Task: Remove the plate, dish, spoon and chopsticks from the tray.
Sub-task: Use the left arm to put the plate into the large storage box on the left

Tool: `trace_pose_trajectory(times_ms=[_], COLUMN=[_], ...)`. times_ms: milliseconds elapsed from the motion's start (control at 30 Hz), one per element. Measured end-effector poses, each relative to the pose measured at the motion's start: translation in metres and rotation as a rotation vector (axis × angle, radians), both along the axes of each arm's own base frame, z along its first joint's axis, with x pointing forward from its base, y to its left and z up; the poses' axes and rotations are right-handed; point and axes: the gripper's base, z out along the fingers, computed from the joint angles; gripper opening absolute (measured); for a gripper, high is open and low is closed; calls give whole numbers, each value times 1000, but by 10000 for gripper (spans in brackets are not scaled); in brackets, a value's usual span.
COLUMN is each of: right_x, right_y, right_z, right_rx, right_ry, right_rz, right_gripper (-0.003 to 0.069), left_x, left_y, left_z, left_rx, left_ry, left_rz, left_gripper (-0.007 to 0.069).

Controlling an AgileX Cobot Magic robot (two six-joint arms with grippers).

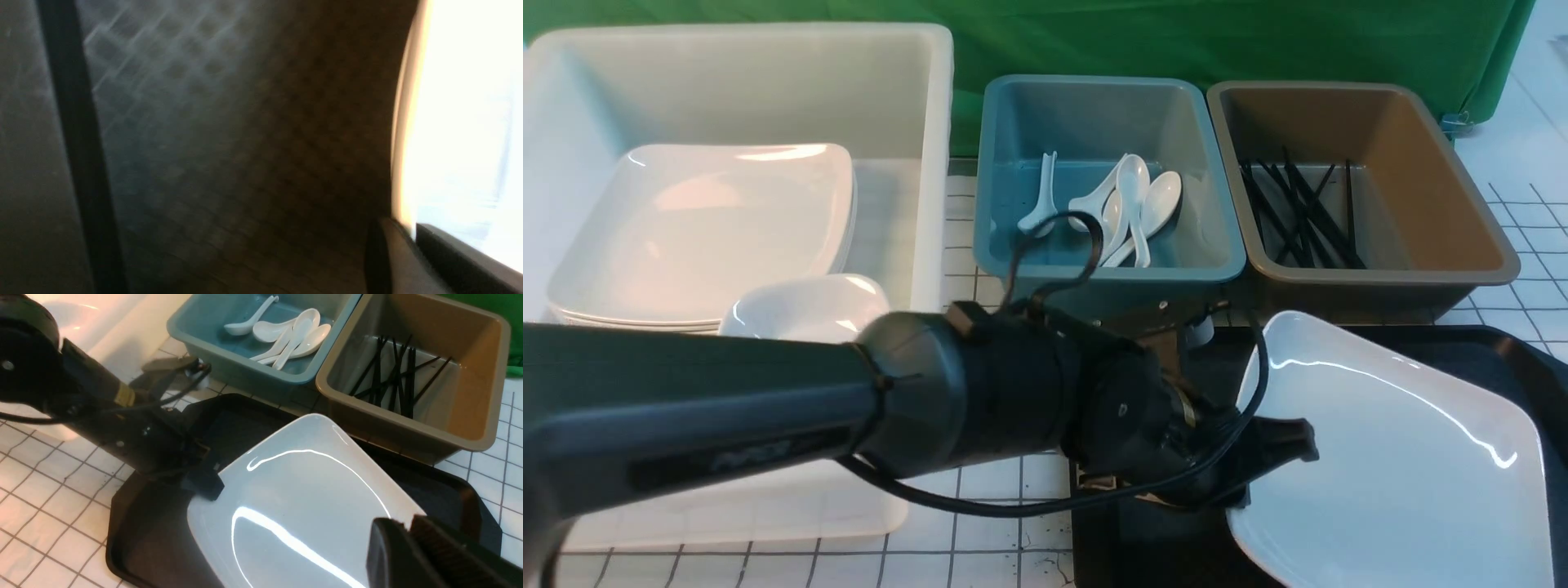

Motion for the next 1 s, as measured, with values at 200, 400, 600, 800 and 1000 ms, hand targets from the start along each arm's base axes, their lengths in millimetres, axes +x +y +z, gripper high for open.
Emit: trace_pose_trajectory(times_ms=[200, 400, 600, 800, 1000], right_x=[0, 0, 0, 0, 0], right_y=[0, 0, 0, 0, 1], right_z=[0, 1, 1, 1, 1], right_rx=[3, 5, 5, 6, 7], right_ry=[-2, -5, -5, -6, -7], right_rz=[1, 2, 2, 2, 3], right_gripper=[83, 83, 83, 83, 83], left_x=[-6, -1, 1, 1, 1], left_y=[9, 39, 48, 48, 49], left_z=[43, 82, 87, 79, 78], left_rx=[-70, -97, -68, -18, 1], left_ry=[-88, -157, -167, -144, -161], left_rz=[-27, -15, -27, -52, -71], left_gripper=[16, 26, 26, 26, 24])
